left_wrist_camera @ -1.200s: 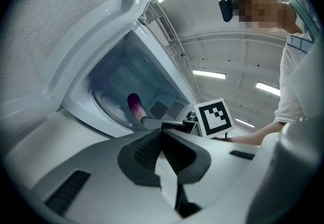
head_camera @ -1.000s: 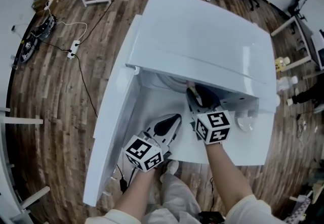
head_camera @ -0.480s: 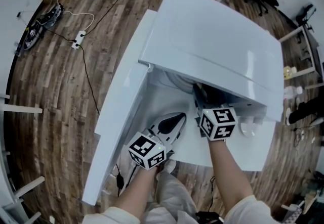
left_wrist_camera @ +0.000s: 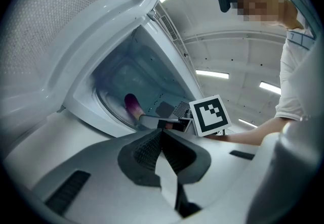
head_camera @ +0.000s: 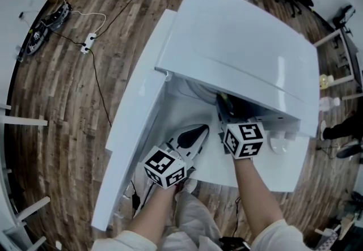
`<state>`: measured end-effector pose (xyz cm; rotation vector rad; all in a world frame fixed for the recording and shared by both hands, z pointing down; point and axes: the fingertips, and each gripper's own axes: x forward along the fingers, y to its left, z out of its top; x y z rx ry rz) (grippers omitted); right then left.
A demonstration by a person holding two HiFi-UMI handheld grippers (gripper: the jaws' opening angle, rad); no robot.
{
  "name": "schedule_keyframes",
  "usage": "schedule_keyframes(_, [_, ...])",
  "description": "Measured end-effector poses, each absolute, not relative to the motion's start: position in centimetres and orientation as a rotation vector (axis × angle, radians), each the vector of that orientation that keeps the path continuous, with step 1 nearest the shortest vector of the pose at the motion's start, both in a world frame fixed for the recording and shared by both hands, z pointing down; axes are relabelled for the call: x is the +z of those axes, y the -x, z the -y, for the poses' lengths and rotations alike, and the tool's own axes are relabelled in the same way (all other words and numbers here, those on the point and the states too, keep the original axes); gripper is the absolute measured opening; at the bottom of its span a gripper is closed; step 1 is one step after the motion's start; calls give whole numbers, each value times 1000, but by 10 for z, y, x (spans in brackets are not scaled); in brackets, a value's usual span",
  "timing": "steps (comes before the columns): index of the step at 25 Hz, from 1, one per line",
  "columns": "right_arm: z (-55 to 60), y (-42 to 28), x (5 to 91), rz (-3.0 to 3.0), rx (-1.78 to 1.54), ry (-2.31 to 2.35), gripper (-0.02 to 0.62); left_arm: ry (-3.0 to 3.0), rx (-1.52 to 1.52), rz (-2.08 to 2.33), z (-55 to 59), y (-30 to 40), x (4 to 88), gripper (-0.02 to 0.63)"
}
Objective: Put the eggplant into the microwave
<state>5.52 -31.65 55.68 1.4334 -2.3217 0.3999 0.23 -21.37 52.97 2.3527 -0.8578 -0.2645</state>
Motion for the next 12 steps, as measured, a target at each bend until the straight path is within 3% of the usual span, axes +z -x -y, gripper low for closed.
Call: schedule_keyframes(12, [311, -61, 552, 2336, 411, -1474, 187, -2361, -257, 848, 214, -7, 529, 2])
